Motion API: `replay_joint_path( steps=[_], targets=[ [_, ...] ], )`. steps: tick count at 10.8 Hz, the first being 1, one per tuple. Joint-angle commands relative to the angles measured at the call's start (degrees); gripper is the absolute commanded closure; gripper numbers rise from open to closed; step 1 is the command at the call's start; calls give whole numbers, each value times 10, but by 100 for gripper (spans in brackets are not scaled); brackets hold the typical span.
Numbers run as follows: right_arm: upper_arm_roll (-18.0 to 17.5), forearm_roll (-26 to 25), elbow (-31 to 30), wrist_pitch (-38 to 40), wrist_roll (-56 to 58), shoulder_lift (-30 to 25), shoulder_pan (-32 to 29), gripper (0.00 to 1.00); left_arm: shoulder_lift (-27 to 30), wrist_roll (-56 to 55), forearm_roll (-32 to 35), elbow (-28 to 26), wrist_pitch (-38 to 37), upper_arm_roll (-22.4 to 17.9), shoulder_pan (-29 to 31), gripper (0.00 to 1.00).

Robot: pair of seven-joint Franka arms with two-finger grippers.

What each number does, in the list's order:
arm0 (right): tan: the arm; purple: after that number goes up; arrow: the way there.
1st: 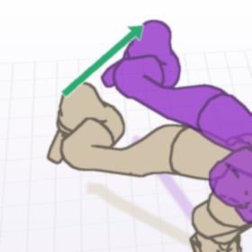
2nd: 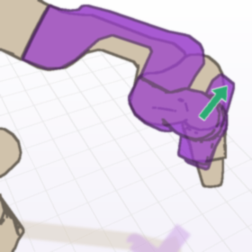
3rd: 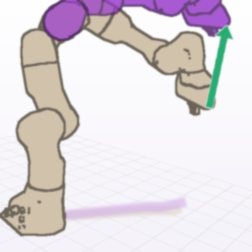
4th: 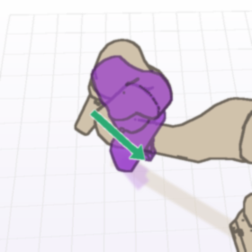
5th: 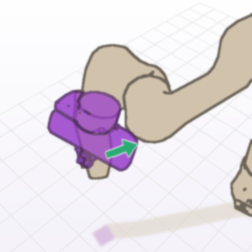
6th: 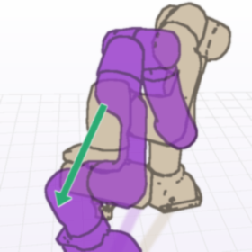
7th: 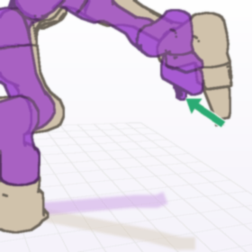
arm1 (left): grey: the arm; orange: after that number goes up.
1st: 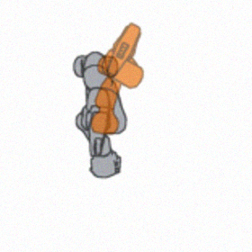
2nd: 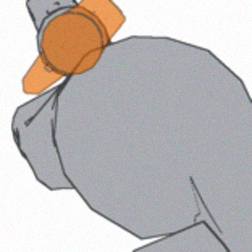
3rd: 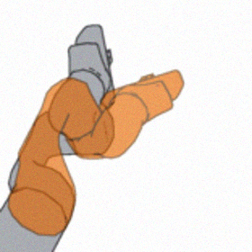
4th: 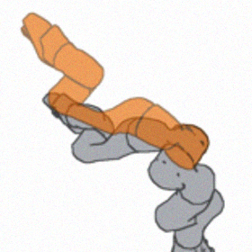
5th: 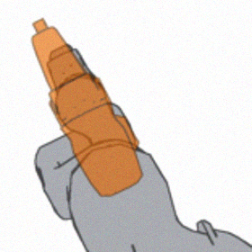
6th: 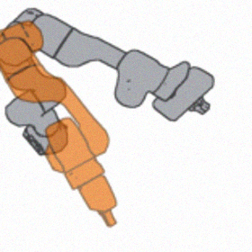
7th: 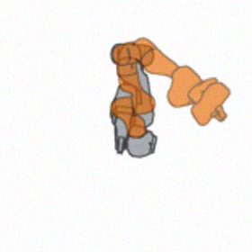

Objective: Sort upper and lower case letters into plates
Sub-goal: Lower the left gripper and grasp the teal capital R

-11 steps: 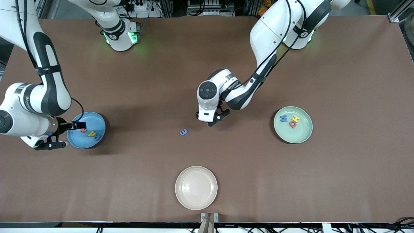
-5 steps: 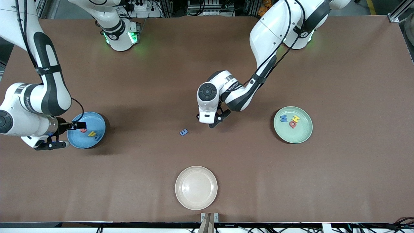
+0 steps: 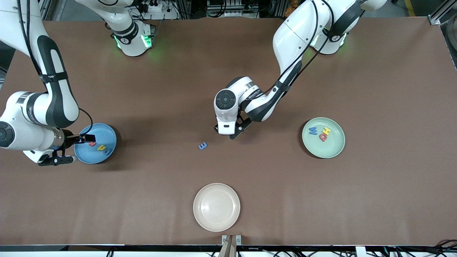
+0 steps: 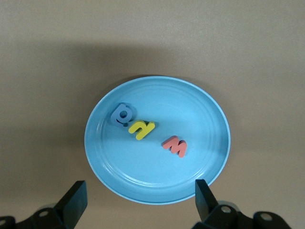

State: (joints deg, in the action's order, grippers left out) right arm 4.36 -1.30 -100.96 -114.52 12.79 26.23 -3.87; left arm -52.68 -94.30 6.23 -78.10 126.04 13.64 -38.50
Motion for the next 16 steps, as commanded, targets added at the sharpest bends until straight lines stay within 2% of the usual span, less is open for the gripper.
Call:
replay_joint_path(
  steps=[1,5,13,14,16],
  targets=[
    [-1,4,2,-4,7,3,0,0,-15,-11,-6,20,-4,0,-5,36],
    [-1,4,3,-4,3,3,2,0,-14,-5,-3,22,-2,0,-6,43],
    [-3,5,22,-5,-74,2,32,0,-15,-11,35,20,45,2,-6,43],
    [-4,5,23,-4,-94,2,39,0,-15,-12,35,19,45,3,-6,54],
    [-4,7,25,-7,-98,2,43,0,-15,-12,35,18,45,2,-6,66]
  ],
)
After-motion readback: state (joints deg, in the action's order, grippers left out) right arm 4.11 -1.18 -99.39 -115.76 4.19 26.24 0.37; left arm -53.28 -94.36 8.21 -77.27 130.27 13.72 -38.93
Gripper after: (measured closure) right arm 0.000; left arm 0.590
